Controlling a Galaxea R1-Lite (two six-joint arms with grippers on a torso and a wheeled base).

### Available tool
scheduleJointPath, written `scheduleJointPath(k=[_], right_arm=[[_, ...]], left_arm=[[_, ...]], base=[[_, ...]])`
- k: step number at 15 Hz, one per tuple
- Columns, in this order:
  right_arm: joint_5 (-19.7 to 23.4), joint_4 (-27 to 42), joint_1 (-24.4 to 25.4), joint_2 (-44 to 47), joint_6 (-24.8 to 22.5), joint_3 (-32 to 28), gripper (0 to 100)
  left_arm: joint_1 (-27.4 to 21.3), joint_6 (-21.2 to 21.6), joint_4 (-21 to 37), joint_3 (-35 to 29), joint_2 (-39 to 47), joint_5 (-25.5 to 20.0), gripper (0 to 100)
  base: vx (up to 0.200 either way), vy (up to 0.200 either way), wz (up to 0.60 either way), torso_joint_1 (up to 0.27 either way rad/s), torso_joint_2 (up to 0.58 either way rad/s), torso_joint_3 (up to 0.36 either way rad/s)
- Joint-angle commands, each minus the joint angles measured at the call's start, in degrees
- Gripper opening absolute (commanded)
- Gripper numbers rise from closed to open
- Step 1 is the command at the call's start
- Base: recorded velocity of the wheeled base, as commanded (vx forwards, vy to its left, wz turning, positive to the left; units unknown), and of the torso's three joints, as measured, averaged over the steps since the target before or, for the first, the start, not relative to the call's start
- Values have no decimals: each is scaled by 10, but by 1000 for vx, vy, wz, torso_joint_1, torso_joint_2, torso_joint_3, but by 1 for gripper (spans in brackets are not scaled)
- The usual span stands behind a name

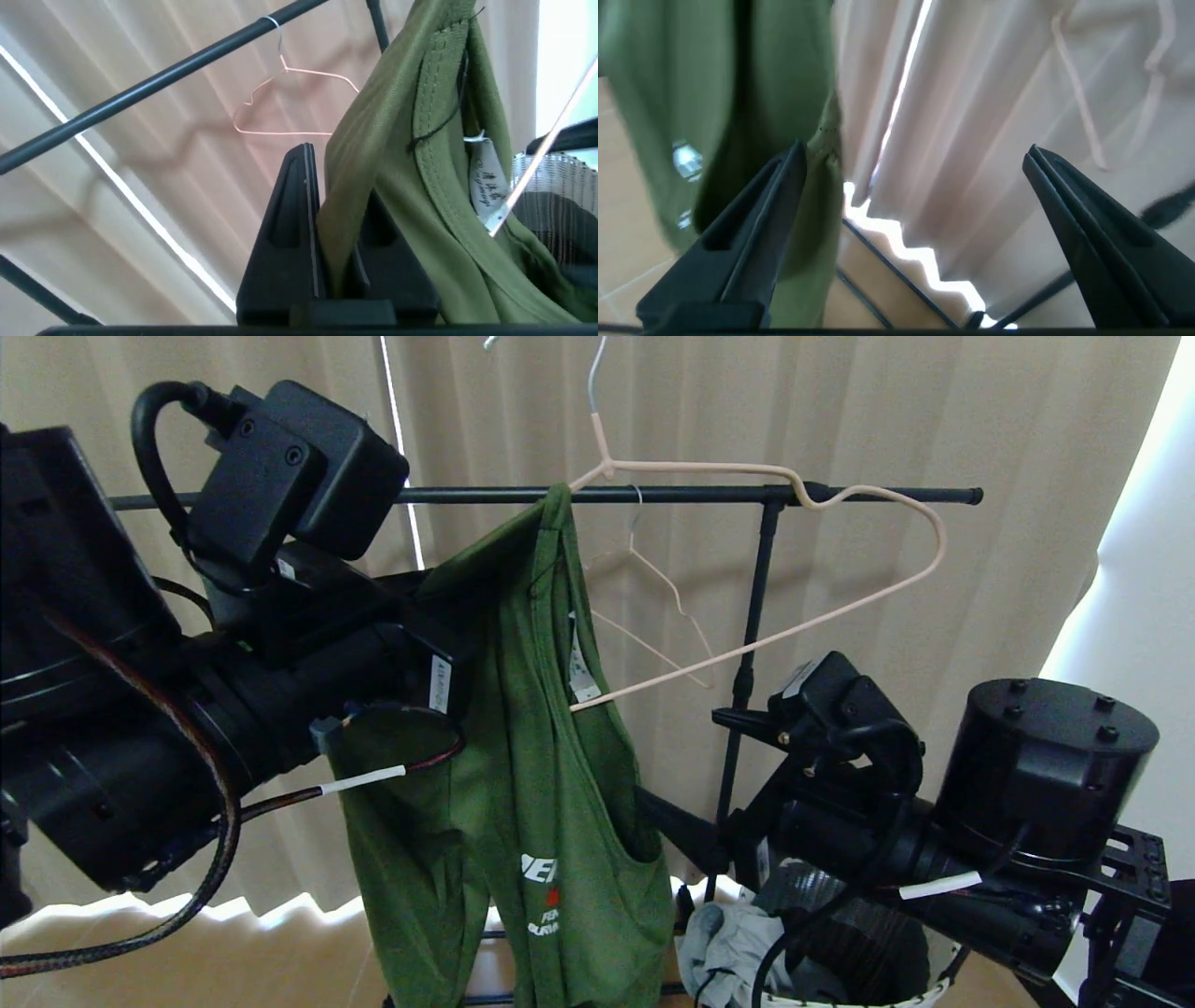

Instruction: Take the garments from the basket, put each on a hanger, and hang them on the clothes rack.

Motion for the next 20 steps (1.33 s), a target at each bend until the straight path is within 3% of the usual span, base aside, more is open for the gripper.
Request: scheduleJointPath(k=[1,13,18,19,20], right_arm=[[-1,0,7,7,0,-1,100],[-6,-1,29,28,0,3,100],[-12,0,11,9,-3,64,100],[-12,0,-2,-3,-4,85,0],[-11,0,-13,-15,-4,96,0]], left_arm=[[-3,0,0,0,2,0,0],[-20,-8,0,11,1,2,0],[-13,-8,0,8,-9,2,0],[2,-8,0,9,-13,1,0],[11,-7,0,11,-16,1,0]], base=[[0,0,0,0,0,0],[0,0,0,0,0,0],[0,0,0,0,0,0],[0,0,0,0,0,0],[0,0,0,0,0,0]])
